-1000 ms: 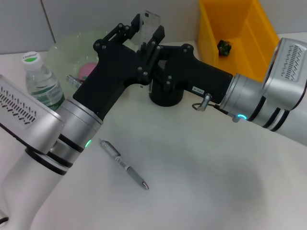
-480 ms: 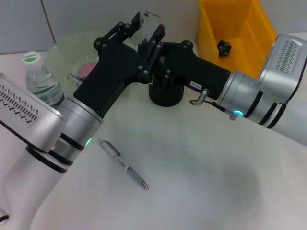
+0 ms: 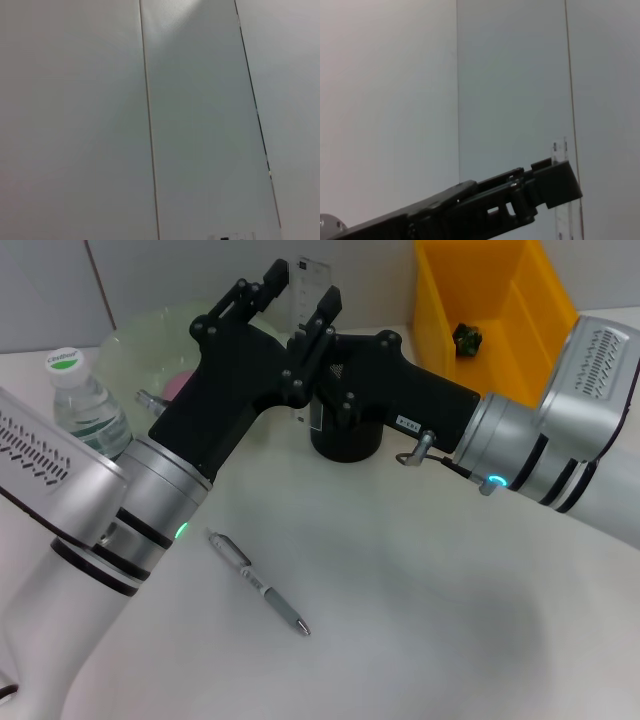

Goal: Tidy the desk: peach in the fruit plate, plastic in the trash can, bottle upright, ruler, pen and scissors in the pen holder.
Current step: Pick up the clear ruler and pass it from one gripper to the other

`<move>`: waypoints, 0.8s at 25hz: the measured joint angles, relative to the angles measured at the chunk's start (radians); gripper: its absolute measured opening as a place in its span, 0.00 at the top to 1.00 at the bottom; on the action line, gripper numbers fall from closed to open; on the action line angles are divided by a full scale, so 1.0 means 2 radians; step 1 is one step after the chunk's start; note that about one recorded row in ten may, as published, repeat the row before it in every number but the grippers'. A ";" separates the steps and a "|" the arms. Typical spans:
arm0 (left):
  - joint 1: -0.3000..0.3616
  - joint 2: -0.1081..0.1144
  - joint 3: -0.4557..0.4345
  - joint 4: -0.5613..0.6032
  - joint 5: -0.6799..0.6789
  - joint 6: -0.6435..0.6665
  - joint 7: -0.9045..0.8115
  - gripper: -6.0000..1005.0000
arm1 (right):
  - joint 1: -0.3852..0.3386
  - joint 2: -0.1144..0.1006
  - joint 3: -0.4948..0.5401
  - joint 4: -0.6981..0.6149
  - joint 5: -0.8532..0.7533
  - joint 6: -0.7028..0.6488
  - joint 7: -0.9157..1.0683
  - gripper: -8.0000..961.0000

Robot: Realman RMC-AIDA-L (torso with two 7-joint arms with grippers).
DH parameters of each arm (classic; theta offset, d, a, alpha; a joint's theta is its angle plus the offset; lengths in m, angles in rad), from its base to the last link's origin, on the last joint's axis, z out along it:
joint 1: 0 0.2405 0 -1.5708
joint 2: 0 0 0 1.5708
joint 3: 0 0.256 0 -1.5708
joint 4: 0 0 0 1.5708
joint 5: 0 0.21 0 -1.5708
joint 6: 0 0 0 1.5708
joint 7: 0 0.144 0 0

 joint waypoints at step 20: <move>0.004 0.007 -0.054 -0.032 0.114 0.003 -0.183 0.35 | 0.017 0.000 0.073 -0.008 0.004 0.058 -0.018 0.98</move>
